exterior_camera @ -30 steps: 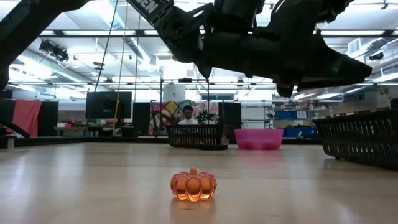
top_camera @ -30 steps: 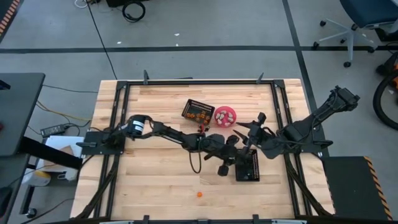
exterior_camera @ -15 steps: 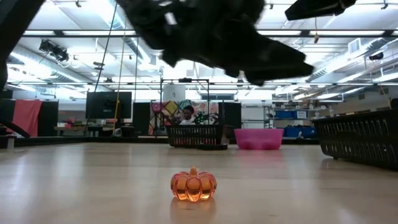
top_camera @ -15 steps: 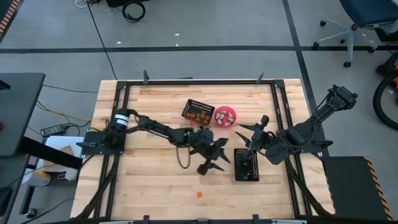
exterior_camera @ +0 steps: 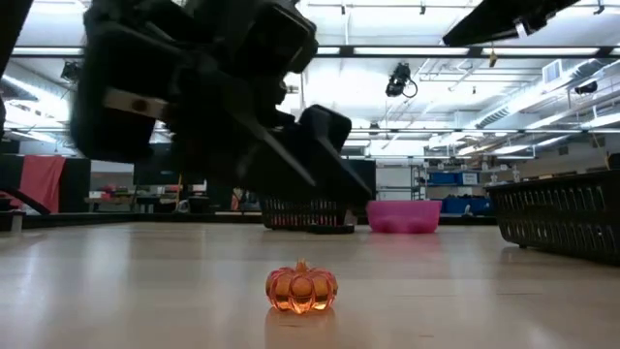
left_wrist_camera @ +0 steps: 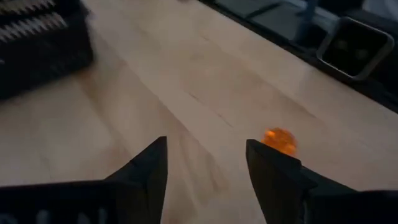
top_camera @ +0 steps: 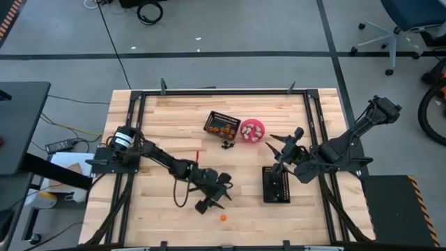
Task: Sort Halloween decoration
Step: Put the orange pumpkin toy into the top black bin
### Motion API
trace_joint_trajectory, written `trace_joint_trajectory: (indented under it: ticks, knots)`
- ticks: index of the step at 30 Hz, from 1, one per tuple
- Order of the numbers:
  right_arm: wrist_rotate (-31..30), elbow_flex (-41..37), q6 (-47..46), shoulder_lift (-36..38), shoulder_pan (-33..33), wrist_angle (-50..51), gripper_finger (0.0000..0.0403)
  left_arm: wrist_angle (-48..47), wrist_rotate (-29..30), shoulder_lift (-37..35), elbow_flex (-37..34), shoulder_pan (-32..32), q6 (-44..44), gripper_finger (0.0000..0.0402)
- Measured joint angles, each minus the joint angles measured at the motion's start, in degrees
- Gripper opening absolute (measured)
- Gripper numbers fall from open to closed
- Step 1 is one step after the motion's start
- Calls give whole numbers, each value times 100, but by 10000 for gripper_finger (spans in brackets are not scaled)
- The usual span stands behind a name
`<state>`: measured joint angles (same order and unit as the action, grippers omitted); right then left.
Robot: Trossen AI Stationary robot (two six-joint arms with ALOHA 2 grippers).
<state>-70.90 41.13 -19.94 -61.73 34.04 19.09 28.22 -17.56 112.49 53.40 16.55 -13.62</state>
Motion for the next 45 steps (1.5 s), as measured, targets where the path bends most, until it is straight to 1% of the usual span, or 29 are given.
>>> trace_joint_trajectory:
  ticks: [1,5,7,9,13,19,22,26,33,38,45]
  knots:
    - [-12,-24,1,-1,-42,2,158,83,-90,-1,-14,-12,-3,196]
    - [7,-103,0,-2,-228,-19,158,60,-876,-11,-58,-106,-281,214]
    - [20,-146,7,-2,-320,-26,158,34,-940,-11,-58,-93,-583,217]
    - [10,-191,17,-2,-418,-17,158,37,-939,-11,-58,-86,-783,217]
    - [67,-261,4,-2,-609,-30,158,322,-964,-11,-49,-42,-801,215]
    - [588,-418,2,-2,-812,-576,158,477,-963,-4,-50,231,-622,215]
    - [773,-519,9,-2,-835,-998,158,485,-841,90,79,409,-514,215]
    - [971,-632,46,-2,-833,-1457,158,482,-453,333,282,578,-459,215]
    - [1481,-636,58,-2,-813,-2037,158,461,-365,391,340,578,-499,215]
    - [1507,-636,59,-2,-815,-2055,158,685,-373,575,338,624,-490,214]
    - [1509,-636,105,-2,-807,-1987,158,1439,-369,1057,339,617,-454,214]
